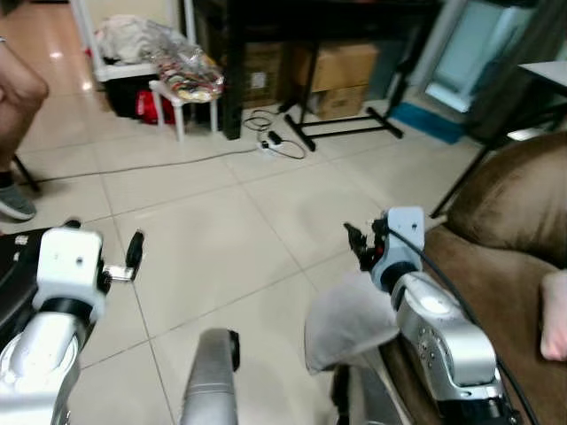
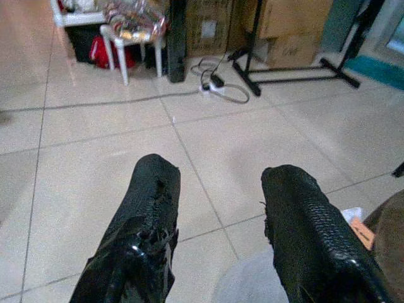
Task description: Move the pillow to the sofa from floor
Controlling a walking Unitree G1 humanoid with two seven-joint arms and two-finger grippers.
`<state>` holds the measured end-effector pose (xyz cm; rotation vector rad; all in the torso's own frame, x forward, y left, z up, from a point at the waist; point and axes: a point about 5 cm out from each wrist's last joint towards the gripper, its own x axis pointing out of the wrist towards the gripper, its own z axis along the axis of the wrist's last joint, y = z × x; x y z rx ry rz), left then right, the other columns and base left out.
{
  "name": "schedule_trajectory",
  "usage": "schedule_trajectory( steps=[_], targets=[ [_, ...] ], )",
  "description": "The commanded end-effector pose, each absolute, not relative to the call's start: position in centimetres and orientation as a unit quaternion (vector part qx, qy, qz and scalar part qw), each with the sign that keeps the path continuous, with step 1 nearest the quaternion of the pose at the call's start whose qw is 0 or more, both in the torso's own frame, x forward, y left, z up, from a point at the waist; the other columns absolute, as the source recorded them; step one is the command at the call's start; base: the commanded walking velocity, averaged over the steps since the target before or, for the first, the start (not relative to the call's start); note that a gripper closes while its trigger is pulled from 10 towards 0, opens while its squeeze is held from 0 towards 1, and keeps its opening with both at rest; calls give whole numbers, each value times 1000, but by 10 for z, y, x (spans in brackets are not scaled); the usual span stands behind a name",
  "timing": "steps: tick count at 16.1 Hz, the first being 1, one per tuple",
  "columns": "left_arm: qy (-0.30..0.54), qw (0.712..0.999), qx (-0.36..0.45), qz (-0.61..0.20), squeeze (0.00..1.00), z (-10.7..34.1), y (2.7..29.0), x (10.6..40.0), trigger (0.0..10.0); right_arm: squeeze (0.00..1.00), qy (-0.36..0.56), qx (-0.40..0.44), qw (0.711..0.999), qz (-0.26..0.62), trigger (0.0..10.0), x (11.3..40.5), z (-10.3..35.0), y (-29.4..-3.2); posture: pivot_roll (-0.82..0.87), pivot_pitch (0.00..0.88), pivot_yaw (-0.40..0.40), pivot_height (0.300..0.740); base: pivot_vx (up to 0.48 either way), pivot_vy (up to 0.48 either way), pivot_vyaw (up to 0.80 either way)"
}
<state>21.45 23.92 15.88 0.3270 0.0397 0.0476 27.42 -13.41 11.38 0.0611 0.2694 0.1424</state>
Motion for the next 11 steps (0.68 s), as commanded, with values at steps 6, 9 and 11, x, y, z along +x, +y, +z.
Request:
schedule_trajectory(
  steps=[6,9,11],
  targets=[
    [0,984,179,7,0,165,242,223,10000,1000,101,5,994,37,10000,270,121,-147,-10,0,66,580,0,0,0],
    [-3,985,172,-11,0,165,245,232,10000,1000,93,2,996,10,10000,261,122,-151,-38,0,92,580,0,0,0],
    [-4,987,163,-7,0,164,246,232,10000,1000,91,2,996,7,10000,261,122,-149,-30,0,70,580,0,0,0]
  ],
)
